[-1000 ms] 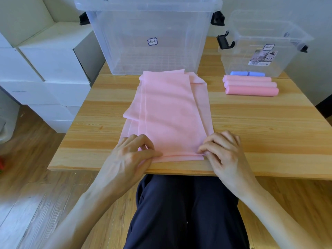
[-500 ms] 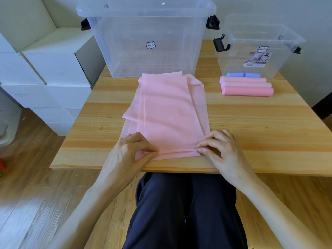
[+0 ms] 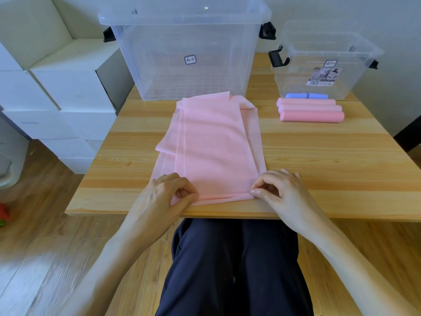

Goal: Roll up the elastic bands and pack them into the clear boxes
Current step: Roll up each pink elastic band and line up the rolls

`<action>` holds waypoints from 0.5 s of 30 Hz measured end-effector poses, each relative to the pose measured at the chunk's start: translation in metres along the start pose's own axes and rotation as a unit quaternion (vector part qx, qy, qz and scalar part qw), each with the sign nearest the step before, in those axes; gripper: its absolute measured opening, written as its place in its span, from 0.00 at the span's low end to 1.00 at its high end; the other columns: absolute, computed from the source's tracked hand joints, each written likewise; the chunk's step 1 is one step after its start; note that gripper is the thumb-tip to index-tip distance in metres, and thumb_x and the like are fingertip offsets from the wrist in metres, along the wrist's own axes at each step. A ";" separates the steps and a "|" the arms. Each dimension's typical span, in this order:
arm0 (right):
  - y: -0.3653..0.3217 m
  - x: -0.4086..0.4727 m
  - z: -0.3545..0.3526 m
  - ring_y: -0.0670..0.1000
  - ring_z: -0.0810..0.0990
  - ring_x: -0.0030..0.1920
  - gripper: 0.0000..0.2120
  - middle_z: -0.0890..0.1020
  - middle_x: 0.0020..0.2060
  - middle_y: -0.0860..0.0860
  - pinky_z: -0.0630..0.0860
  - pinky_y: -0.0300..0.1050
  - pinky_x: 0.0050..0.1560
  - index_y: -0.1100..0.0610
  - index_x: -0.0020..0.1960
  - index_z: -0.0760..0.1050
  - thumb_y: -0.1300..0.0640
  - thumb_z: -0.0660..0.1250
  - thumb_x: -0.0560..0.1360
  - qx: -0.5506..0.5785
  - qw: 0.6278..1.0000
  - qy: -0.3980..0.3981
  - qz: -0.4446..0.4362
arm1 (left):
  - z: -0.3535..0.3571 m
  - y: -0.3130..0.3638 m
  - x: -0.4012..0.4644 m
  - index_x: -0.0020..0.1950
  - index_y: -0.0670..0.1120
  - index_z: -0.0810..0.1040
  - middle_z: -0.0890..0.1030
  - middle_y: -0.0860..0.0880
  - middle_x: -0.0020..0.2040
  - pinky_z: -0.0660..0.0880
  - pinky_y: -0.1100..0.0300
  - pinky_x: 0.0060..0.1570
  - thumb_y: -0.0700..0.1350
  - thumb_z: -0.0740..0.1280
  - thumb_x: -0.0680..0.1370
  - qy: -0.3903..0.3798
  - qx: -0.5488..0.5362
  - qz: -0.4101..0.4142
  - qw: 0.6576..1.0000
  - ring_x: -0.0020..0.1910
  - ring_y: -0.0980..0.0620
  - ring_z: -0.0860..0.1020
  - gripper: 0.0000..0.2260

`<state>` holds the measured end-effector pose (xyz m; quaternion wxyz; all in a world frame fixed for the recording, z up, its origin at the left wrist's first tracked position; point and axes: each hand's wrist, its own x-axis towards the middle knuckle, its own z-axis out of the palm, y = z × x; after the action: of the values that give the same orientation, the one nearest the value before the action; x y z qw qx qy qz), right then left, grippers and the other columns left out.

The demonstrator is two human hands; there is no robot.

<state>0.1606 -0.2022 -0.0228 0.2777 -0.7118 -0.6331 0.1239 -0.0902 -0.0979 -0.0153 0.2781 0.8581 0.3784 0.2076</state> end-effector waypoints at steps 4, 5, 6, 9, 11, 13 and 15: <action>0.000 0.002 -0.002 0.37 0.69 0.49 0.08 0.77 0.39 0.36 0.57 0.31 0.56 0.42 0.39 0.75 0.49 0.68 0.76 0.007 1.000 -0.008 0.017 | -0.001 0.003 0.001 0.41 0.56 0.80 0.80 0.57 0.40 0.73 0.64 0.46 0.49 0.71 0.76 0.009 0.001 -0.032 0.999 0.46 0.60 0.77 0.04; -0.001 0.002 -0.002 0.37 0.69 0.49 0.09 0.77 0.39 0.36 0.57 0.32 0.55 0.41 0.38 0.74 0.49 0.68 0.76 0.006 1.000 -0.007 0.021 | -0.002 0.004 0.002 0.41 0.56 0.80 0.80 0.57 0.40 0.74 0.65 0.45 0.50 0.71 0.76 0.011 0.001 -0.040 0.999 0.46 0.60 0.77 0.04; -0.001 0.002 -0.002 0.38 0.69 0.48 0.10 0.77 0.39 0.36 0.57 0.35 0.53 0.40 0.37 0.73 0.48 0.67 0.76 0.006 1.000 -0.007 0.026 | -0.002 0.005 0.002 0.41 0.56 0.80 0.80 0.57 0.39 0.74 0.65 0.44 0.50 0.72 0.76 0.011 -0.002 -0.047 0.999 0.46 0.60 0.77 0.04; -0.005 0.003 -0.003 0.42 0.68 0.49 0.11 0.78 0.40 0.39 0.55 0.41 0.52 0.40 0.36 0.72 0.48 0.68 0.76 0.009 0.999 -0.013 0.050 | -0.003 0.005 0.003 0.40 0.57 0.80 0.80 0.57 0.39 0.73 0.67 0.43 0.50 0.73 0.75 0.014 -0.004 -0.056 0.998 0.45 0.61 0.77 0.04; -0.006 0.004 -0.002 0.44 0.70 0.48 0.10 0.79 0.40 0.42 0.57 0.43 0.53 0.42 0.36 0.74 0.48 0.70 0.75 0.014 0.998 -0.004 0.061 | -0.003 0.003 0.004 0.40 0.56 0.80 0.79 0.58 0.39 0.72 0.66 0.43 0.49 0.73 0.74 0.031 0.011 -0.036 0.999 0.45 0.61 0.76 0.04; -0.006 0.003 0.001 0.43 0.70 0.47 0.08 0.79 0.39 0.43 0.62 0.45 0.54 0.44 0.36 0.76 0.49 0.73 0.72 0.029 0.997 0.024 0.061 | -0.001 0.002 0.004 0.41 0.55 0.80 0.78 0.59 0.40 0.71 0.63 0.45 0.46 0.74 0.74 0.044 0.031 0.004 0.999 0.44 0.59 0.76 0.05; -0.006 0.001 0.005 0.42 0.71 0.46 0.09 0.78 0.37 0.42 0.66 0.46 0.52 0.46 0.37 0.76 0.52 0.75 0.71 0.044 0.996 0.058 0.047 | 0.001 0.001 0.003 0.43 0.54 0.81 0.77 0.60 0.41 0.72 0.61 0.46 0.43 0.74 0.75 0.046 0.049 0.045 0.997 0.43 0.58 0.75 0.06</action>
<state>0.1530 -0.1998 -0.0237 0.3388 -0.7343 -0.5754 0.1226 -0.0872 -0.0965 -0.0151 0.2082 0.8764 0.3617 0.2401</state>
